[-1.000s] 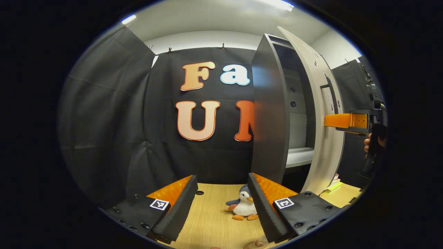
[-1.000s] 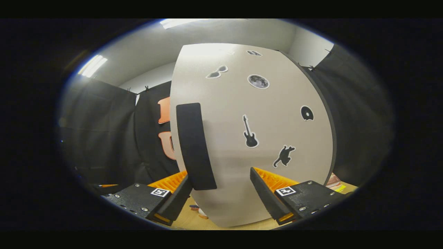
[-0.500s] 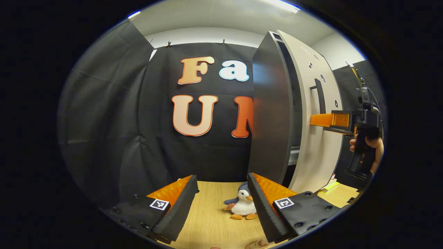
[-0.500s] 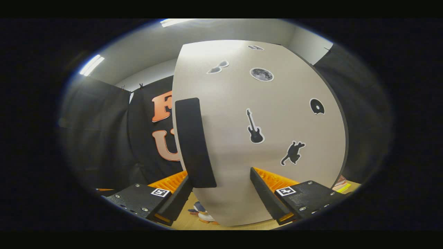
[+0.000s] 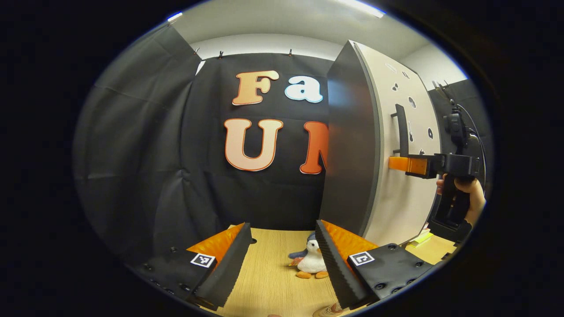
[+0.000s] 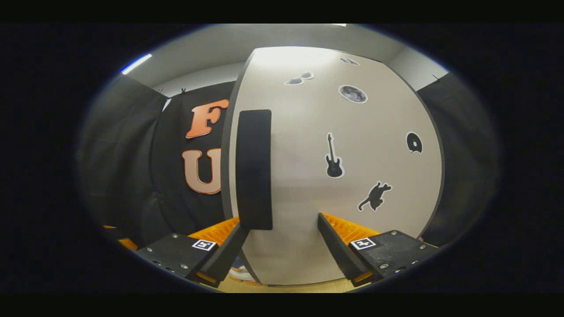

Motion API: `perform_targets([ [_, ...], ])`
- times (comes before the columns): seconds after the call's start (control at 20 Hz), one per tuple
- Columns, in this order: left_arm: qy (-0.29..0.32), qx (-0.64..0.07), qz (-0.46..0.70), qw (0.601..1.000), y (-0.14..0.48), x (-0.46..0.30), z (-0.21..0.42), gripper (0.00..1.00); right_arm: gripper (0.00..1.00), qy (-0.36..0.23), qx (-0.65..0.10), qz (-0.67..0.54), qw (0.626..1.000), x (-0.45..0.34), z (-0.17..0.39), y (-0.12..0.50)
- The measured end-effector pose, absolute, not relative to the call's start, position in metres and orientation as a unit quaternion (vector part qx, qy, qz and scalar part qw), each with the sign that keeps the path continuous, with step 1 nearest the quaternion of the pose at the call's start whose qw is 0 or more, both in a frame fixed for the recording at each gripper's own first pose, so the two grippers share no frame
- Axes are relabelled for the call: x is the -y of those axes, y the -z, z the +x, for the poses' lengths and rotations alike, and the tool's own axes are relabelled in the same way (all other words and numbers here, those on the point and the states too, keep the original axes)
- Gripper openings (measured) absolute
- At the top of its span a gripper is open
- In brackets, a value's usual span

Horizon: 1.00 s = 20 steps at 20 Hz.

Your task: Open the cabinet door with the right hand, grasp the bottle in the cabinet with the left hand and place it on the coaster, then close the cabinet door with the right hand.

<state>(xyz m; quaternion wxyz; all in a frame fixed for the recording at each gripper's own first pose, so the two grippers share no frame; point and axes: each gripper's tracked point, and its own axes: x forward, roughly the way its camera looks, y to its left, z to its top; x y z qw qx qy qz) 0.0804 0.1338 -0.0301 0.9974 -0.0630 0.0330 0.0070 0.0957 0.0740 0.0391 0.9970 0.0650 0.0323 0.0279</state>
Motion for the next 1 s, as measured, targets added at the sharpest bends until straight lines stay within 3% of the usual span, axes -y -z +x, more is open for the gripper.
perform_targets([
  [0.5, -0.020, -0.034, -0.062, 0.997, 0.019, -0.116, 0.068, 0.94, 0.95, -0.056, -0.033, 0.055, 0.996, -0.077, 0.093, -0.037],
  [1.0, -0.052, -0.023, -0.043, 0.997, -0.002, -0.082, 0.060, 0.94, 0.95, -0.062, -0.048, 0.108, 0.991, -0.019, -0.017, -0.041],
])
